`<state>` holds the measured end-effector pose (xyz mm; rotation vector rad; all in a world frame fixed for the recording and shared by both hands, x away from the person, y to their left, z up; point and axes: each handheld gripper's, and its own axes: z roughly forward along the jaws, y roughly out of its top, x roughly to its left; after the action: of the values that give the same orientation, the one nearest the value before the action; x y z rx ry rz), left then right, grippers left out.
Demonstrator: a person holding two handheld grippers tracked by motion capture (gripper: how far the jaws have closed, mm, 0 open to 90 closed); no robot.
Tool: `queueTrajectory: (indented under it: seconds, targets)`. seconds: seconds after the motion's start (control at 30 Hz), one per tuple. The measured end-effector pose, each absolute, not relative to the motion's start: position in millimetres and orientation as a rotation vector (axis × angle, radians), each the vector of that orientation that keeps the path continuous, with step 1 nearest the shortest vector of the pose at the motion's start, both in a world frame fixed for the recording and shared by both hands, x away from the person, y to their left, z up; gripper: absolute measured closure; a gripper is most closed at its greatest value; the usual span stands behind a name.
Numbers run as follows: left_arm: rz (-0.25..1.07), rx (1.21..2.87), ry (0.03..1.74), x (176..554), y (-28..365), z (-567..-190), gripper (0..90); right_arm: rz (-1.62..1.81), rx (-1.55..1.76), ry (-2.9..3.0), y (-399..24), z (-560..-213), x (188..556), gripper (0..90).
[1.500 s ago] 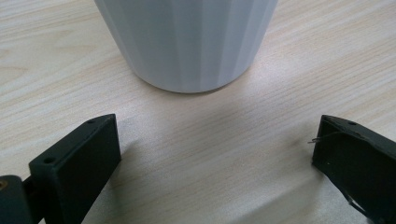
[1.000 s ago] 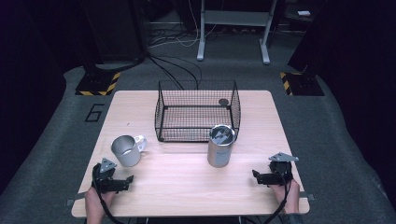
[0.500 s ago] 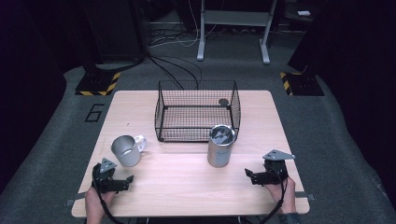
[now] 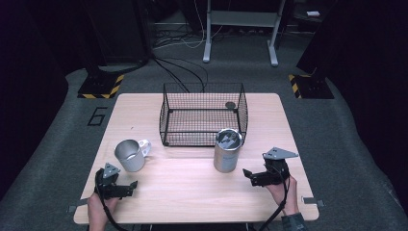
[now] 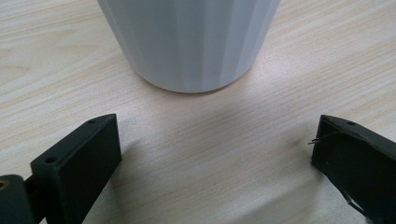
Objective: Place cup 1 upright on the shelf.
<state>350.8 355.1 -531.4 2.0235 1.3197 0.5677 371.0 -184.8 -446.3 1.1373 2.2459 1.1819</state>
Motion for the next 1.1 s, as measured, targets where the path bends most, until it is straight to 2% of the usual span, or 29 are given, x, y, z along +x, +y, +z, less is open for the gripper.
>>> queueTrajectory:
  seconds: [0.5,1.1]
  targets:
    - [0.570,2.017,1.320,351,355,-532,1.3,1.214,1.031,2.278,-156,-426,384,0.0]
    - [0.567,2.021,1.320,351,355,-531,1.3,1.265,1.012,2.259,-132,-419,408,0.0]
